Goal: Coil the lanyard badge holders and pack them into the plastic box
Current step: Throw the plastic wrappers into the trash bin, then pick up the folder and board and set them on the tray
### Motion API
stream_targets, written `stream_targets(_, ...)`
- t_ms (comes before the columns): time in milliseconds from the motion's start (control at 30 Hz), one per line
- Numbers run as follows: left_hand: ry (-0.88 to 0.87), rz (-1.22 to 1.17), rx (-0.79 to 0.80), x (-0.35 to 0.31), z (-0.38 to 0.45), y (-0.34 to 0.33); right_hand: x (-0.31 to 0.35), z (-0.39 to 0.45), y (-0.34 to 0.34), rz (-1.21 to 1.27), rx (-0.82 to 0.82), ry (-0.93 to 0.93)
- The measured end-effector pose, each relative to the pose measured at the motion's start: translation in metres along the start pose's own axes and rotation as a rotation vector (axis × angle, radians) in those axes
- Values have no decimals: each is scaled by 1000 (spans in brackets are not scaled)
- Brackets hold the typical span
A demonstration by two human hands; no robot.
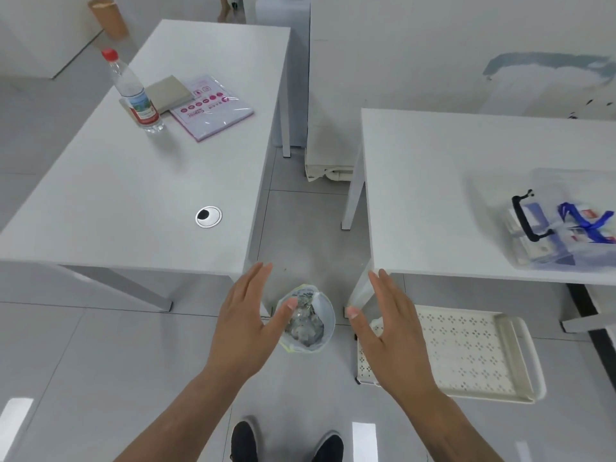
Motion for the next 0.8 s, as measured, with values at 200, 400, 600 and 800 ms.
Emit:
stream_targets(200,57,5,-82,38,-15,45,21,5,-13,-37,-30,8)
stream_targets(400,61,-21,-96,91,-19,98,80,21,-53,-7,-30,-14)
stream_targets(600,20,-40,-66,156,-20,177,162,36,-107,-38,-59,-66)
stream_targets(800,2,-9,-45,198,-17,237,217,47,-140,-44,-83,-80)
Point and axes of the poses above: each hand's wrist, its own z-axis towards the middle knuckle, its own y-axis out of the back of the hand, x = y × z, the point moved 1 cm from there along z, towards the middle knuckle, and after that the axes turned 14 degrees about x, right-handed, at the moved point
